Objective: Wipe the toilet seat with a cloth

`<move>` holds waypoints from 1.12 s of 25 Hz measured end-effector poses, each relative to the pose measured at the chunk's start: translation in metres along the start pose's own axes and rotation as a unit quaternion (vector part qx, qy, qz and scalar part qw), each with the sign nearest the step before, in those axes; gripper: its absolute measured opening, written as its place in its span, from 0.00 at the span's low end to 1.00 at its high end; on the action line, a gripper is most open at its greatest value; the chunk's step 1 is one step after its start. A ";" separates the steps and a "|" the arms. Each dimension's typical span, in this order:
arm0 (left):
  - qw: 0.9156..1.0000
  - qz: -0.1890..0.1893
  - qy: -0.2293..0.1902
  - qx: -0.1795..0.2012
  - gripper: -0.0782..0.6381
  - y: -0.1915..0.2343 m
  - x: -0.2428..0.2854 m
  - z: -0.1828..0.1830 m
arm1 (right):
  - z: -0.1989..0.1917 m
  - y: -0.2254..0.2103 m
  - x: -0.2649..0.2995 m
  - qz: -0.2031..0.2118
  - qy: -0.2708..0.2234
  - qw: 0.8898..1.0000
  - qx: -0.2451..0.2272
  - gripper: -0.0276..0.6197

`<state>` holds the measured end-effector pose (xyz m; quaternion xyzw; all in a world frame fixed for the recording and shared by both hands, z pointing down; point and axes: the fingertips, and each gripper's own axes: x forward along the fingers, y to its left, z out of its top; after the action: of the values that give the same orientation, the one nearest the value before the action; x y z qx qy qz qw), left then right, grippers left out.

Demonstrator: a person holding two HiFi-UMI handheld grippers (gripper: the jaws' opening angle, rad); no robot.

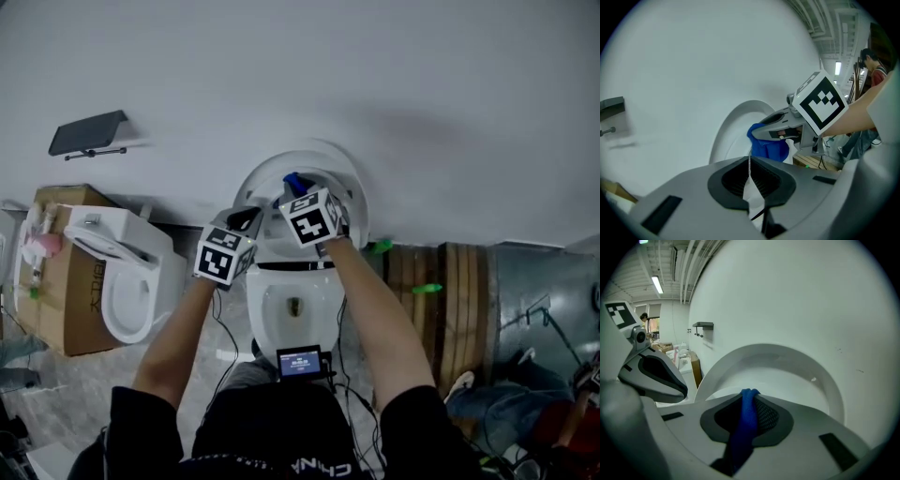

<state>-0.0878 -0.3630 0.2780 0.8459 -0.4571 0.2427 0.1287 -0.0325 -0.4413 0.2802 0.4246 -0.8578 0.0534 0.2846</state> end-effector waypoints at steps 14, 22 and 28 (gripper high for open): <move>0.994 0.045 -0.039 -0.091 0.14 -0.050 -0.057 0.013 | -0.003 0.009 -0.113 0.056 -0.086 0.994 0.042 0.13; 0.993 0.038 -0.024 -0.110 0.14 -0.099 -0.087 -0.035 | -0.033 0.034 -0.153 0.081 -0.096 0.990 0.057 0.13; 0.993 0.023 -0.022 -0.114 0.14 -0.124 -0.135 -0.081 | -0.072 0.070 -0.195 0.071 -0.092 0.988 0.098 0.13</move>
<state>-0.0711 -0.1632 0.2759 0.8203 -0.5036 0.1734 0.2083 0.0396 -0.2371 0.2466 0.3920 -0.8988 0.1177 0.1568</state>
